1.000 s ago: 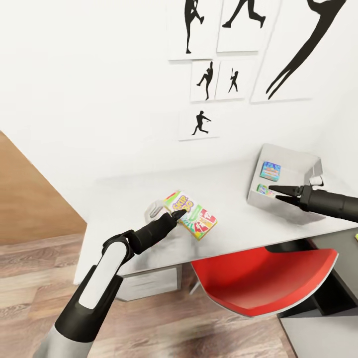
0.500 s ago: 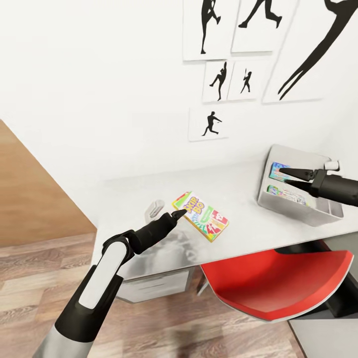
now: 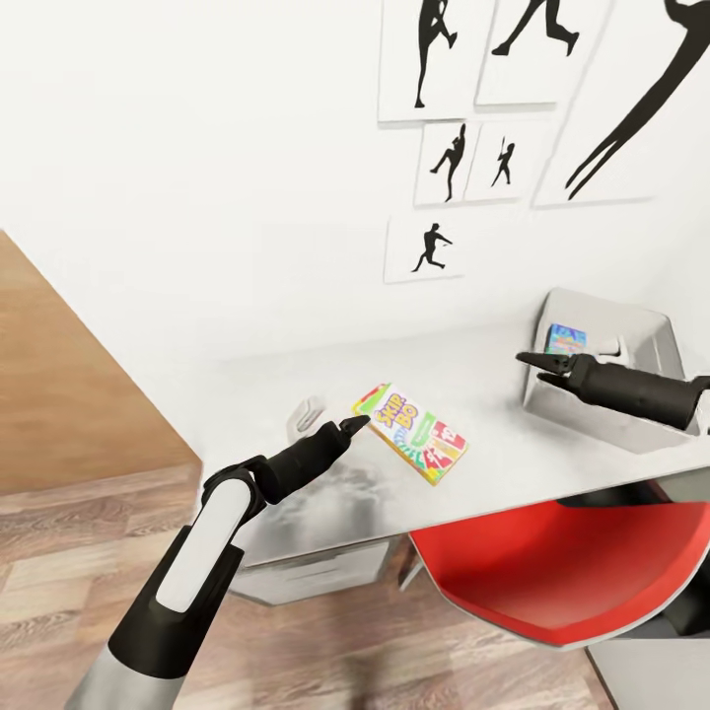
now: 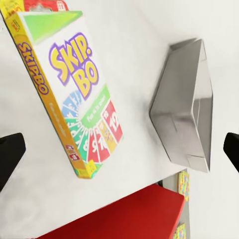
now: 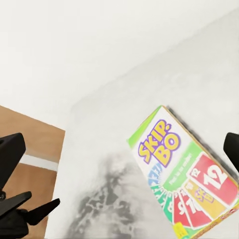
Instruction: Put all the toys in the child's room - the three board games (two on the bed and one on the table), the two jigsaw puzzles on the table, and the tennis ball on the table - inside the toy box on the table in the child's room.
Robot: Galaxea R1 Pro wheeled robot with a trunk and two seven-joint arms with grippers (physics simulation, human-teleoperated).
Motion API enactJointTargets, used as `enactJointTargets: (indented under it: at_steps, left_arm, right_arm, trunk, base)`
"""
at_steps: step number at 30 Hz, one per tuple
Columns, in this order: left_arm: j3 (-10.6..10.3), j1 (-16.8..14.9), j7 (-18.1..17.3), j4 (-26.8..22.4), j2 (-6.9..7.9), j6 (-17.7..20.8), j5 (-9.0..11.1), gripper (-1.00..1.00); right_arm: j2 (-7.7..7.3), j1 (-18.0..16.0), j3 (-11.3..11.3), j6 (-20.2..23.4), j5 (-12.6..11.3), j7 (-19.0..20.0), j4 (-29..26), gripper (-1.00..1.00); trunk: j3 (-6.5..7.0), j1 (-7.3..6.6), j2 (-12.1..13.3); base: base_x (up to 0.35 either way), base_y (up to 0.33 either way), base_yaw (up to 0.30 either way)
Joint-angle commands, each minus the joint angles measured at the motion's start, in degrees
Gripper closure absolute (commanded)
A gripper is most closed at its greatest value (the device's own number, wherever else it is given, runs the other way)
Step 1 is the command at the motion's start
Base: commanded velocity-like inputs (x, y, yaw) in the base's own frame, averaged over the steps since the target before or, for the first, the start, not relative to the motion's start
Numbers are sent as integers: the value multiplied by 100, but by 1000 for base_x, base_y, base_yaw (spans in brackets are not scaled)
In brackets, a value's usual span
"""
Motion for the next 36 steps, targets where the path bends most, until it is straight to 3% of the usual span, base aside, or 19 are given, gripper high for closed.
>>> enactJointTargets:
  at_steps: [1, 2, 3, 5, 6, 8, 11, 13, 14, 19, 22, 30, 36]
  left_arm:
    - [2, -6, 58, -8, 1, 4, 60, -100]
    - [2, -6, 58, -8, 2, 4, 60, -100]
    - [2, -6, 58, -8, 2, 4, 60, -100]
    - [3, -4, 61, -8, 4, 4, 60, -100]
    - [3, -4, 61, -8, 4, 4, 60, -100]
    - [7, -2, 63, -8, 12, 4, 60, -100]
    - [10, -2, 64, -8, 22, 4, 60, -100]
    - [15, -1, 65, -8, 55, 4, 60, -100]
    - [15, -1, 65, -8, 55, 4, 60, -100]
    - [47, 0, 61, -8, 158, -1, 60, -100]
    - [81, 2, 60, -8, 186, -1, 60, -100]
    - [363, 89, 57, -8, 309, 3, 60, -100]
    - [476, 139, 57, -8, 359, 4, 60, -100]
  right_arm:
    - [118, -3, 59, 41, 75, -119, -1, -100]
    - [234, 4, 115, 80, 201, -182, 4, -100]
    - [234, 4, 115, 80, 201, -182, 4, -100]
    - [444, 33, 227, 150, 470, -273, 18, -100]
    - [444, 33, 227, 150, 470, -273, 18, -100]
    - [635, 66, 317, 198, 733, -331, 32, -100]
    - [727, 79, 351, 218, 851, -352, 42, -100]
    - [907, 95, 404, 252, 1043, -387, 77, -100]
    - [907, 95, 404, 252, 1043, -387, 77, -100]
    - [1217, 71, 479, 359, 1255, -433, 339, -100]
    - [1295, 48, 502, 399, 1293, -442, 419, -100]
    - [1847, -422, 613, 611, 1687, -532, 932, -100]
    - [2080, -633, 635, 690, 1958, -574, 1268, -100]
  trunk:
    - [-10, 4, -11]
    - [-10, 4, -11]
    - [-10, 4, -11]
    - [-10, 4, -11]
    - [-10, 4, -11]
    - [-10, 4, -11]
    - [-10, 4, -11]
    - [-10, 4, -11]
    - [-10, 4, -11]
    - [-10, 4, -11]
    - [-10, 4, -11]
    - [-10, 4, -11]
    - [-10, 4, -11]
  base:
    - [84, 204, 0]
    - [85, 219, 0]
    - [85, 219, 0]
    - [75, 226, 0]
    - [70, 222, 0]
    - [50, 176, 0]
    - [39, 136, 0]
    - [26, 90, 0]
    - [23, 80, 0]
    - [14, 48, 0]
    - [8, 28, 0]
    - [4, 13, 0]
    - [1, 5, 0]
